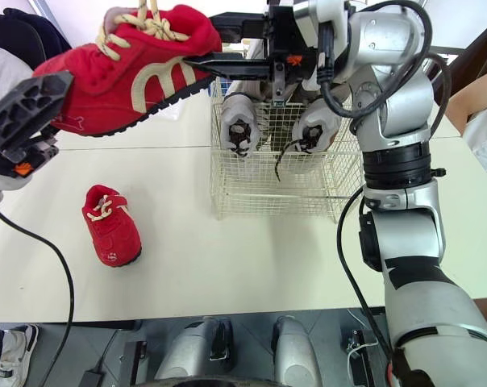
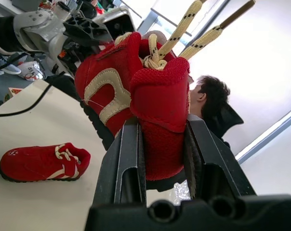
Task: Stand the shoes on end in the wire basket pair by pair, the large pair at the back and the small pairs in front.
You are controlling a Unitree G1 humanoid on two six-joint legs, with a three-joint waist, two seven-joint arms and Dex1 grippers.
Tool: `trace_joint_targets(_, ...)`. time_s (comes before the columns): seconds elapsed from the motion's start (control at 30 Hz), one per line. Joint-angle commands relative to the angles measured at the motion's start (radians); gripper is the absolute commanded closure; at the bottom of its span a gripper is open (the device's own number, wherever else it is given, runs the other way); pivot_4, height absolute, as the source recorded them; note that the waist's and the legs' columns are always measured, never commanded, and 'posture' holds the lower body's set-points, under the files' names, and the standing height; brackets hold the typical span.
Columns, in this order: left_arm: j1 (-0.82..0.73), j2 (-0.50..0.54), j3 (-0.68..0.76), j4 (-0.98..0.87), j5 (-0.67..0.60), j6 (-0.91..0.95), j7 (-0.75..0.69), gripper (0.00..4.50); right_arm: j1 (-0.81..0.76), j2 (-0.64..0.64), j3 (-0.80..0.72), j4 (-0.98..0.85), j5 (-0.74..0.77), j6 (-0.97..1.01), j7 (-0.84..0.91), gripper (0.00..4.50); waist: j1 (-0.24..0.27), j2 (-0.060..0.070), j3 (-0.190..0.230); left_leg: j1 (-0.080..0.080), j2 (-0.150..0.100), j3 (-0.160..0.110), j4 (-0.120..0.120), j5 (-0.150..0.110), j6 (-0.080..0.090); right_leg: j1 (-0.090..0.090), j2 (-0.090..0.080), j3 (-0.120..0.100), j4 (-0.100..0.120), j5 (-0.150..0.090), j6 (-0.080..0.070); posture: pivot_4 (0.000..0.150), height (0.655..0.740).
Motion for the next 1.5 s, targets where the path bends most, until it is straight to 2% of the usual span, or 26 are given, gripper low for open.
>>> trace_joint_targets(0.03, -0.016, -0.010, -0.013, -0.001, 0.013, 0.014, -0.028, 1.98, -0.012, -0.008, -0.037, -0.066, 0.026, 0.021, -0.031, 3.71, 0.000, 0.000, 0.000, 0.000, 0.000, 0.000, 0.000, 0.000, 0.000, 0.000, 0.000, 0.000, 0.000, 0.000, 0.000, 0.150, 0.7371)
trace_joint_targets(0.13, -0.022, -0.031, -0.020, 0.000, 0.005, 0.012, -0.027, 3.28, -0.003, -0.013, -0.034, -0.085, 0.023, 0.047, -0.043, 3.71, 0.001, 0.000, 0.000, 0.000, 0.000, 0.000, 0.000, 0.000, 0.000, 0.000, 0.000, 0.000, 0.000, 0.000, 0.000, 0.150, 0.7371)
trace_joint_targets(0.2, -0.025, -0.051, -0.022, -0.004, -0.002, 0.000, -0.013, 3.97, 0.004, -0.020, -0.034, -0.094, 0.019, 0.068, -0.056, 3.71, 0.002, 0.000, 0.000, 0.000, 0.000, 0.000, 0.000, 0.000, 0.000, 0.001, 0.000, 0.000, 0.000, 0.000, 0.000, 0.150, 0.7371)
trace_joint_targets(0.3, -0.037, -0.096, -0.016, -0.015, -0.014, -0.039, 0.023, 3.97, 0.016, -0.034, -0.052, -0.099, 0.034, 0.128, -0.087, 3.71, 0.003, 0.000, 0.000, 0.000, 0.000, -0.001, 0.001, 0.000, 0.000, 0.001, 0.000, -0.001, 0.000, 0.000, 0.000, 0.150, 0.7371)
trace_joint_targets(0.4, -0.050, -0.169, 0.007, -0.037, -0.022, -0.102, 0.077, 4.00, 0.034, -0.065, -0.129, -0.066, 0.092, 0.269, -0.174, 2.69, 0.006, -0.001, 0.000, 0.000, 0.000, -0.001, 0.001, 0.000, 0.000, 0.002, 0.000, -0.001, 0.000, 0.000, 0.000, 0.150, 0.7371)
trace_joint_targets(0.43, -0.053, -0.192, 0.012, -0.048, -0.023, -0.120, 0.095, 4.00, 0.040, -0.072, -0.156, -0.057, 0.114, 0.316, -0.211, 2.18, 0.006, -0.002, -0.001, 0.000, 0.000, -0.002, 0.002, 0.000, 0.000, 0.003, -0.001, -0.002, 0.000, 0.000, 0.000, 0.150, 0.7371)
trace_joint_targets(0.53, -0.048, -0.283, 0.007, -0.101, -0.005, -0.194, 0.132, 4.00, 0.100, -0.063, -0.291, -0.095, 0.306, 0.528, -0.325, 0.61, 0.008, -0.002, -0.001, 0.001, 0.000, -0.003, 0.002, 0.000, 0.000, 0.005, -0.002, -0.003, -0.002, 0.000, 0.000, 0.150, 0.7371)
trace_joint_targets(0.57, -0.048, -0.303, 0.004, -0.115, 0.000, -0.211, 0.141, 4.00, 0.115, -0.057, -0.319, -0.111, 0.350, 0.573, -0.352, 0.61, 0.007, -0.002, -0.001, 0.001, 0.000, -0.004, 0.002, 0.000, 0.000, 0.006, -0.002, -0.003, -0.003, 0.000, 0.000, 0.150, 0.7371)
trace_joint_targets(0.67, -0.070, -0.405, -0.033, -0.159, 0.008, -0.283, 0.183, 4.00, 0.205, 0.065, -0.406, -0.232, 0.612, 0.734, -0.557, 0.61, 0.003, -0.002, -0.001, 0.001, 0.000, -0.004, 0.002, 0.000, 0.001, 0.006, -0.003, -0.003, -0.002, 0.000, 0.000, 0.150, 0.7371)
trace_joint_targets(0.8, -0.113, -0.495, -0.091, -0.148, 0.053, -0.314, 0.183, 4.00, 0.261, 0.281, -0.387, -0.359, 0.878, 0.806, -0.836, 0.61, -0.002, -0.001, -0.001, 0.004, 0.002, -0.004, 0.002, 0.001, 0.000, 0.007, -0.001, -0.002, 0.001, 0.000, 0.000, 0.150, 0.7371)
trace_joint_targets(0.87, -0.128, -0.517, -0.115, -0.135, 0.080, -0.311, 0.165, 4.00, 0.283, 0.352, -0.344, -0.395, 0.914, 0.812, -0.906, 0.61, 0.001, -0.001, -0.001, 0.004, 0.002, -0.004, 0.002, 0.001, -0.001, 0.006, 0.000, -0.003, 0.003, 0.000, 0.000, 0.150, 0.7371)
trace_joint_targets(1.07, -0.161, -0.562, -0.147, -0.091, 0.153, -0.308, 0.100, 4.00, 0.278, 0.452, -0.258, -0.423, 0.887, 0.749, -0.987, 0.61, 0.008, -0.002, -0.001, 0.004, -0.001, -0.003, 0.005, 0.000, 0.003, 0.008, 0.001, -0.003, 0.003, 0.000, 0.000, 0.150, 0.7371)
trace_joint_targets(1.5, -0.126, -0.628, -0.222, -0.106, 0.259, -0.292, 0.059, 4.00, 0.220, 0.472, -0.166, -0.352, 0.710, 0.604, -0.917, 0.61, 0.003, -0.002, -0.001, 0.004, -0.001, -0.003, 0.005, 0.000, 0.004, 0.008, 0.002, -0.002, 0.003, 0.000, 0.001, 0.150, 0.7371)
